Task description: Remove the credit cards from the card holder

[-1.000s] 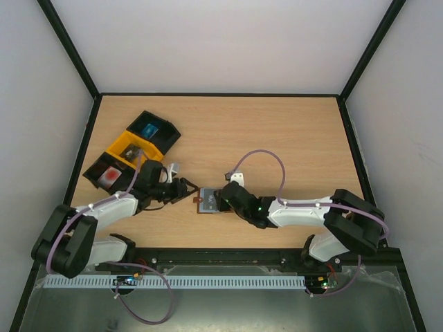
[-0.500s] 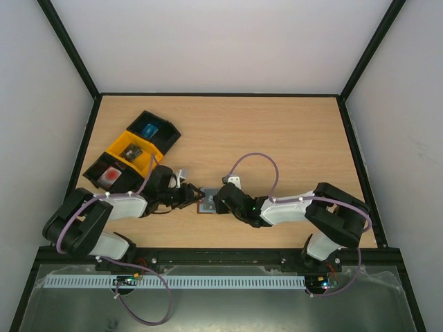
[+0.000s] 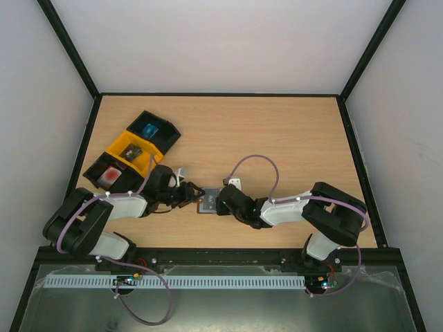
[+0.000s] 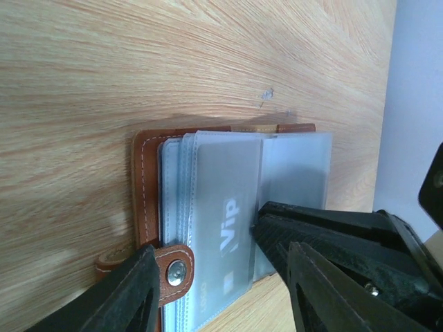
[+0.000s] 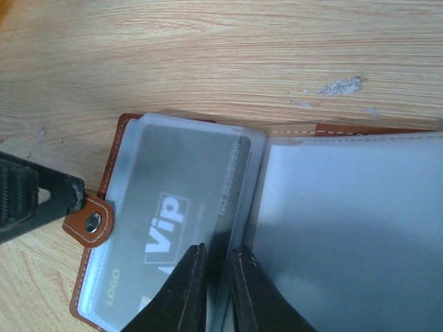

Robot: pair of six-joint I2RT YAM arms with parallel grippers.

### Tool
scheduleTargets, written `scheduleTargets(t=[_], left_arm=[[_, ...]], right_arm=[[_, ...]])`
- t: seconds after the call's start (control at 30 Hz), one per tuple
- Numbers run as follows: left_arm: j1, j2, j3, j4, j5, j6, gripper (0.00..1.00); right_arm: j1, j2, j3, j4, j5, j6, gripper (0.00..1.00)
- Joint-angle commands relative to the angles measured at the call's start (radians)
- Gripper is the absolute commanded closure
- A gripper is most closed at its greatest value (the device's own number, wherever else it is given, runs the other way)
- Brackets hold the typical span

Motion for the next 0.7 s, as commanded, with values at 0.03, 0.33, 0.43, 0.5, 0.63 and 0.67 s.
scheduleTargets(t=[0.03,0.33,0.43,0.5,0.63,0.67], left_arm=[[-0.005,0.013,-0.006,0.052,0.01,-0.035,0.43],[-0.006,0.042,-0.006,0.136,0.057,-0.081,0.36],[-0.005,0.053,-0.007,0.184,0.075,-0.107,0.36],[-0.007,0.057,-0.004,0.208,0.084,-0.117,0.35],[-0.009,0.061,0.006,0.214,0.087,-0.118,0.35],[-0.01,0.063,0.009,0.213,0.086,-0.116,0.35]], right_arm=[[-0.003,0.027,-0.03,0.036,-0.001,0.015,0.9],[-0.003,0.045,-0.062,0.059,0.001,0.036,0.98],[-0.004,0.046,-0.074,0.078,-0.008,0.04,0.98],[-0.003,0.05,-0.076,0.08,-0.009,0.042,0.98],[-0.003,0.044,-0.086,0.095,-0.01,0.043,0.98],[-0.003,0.043,-0.089,0.098,-0.01,0.043,0.98]])
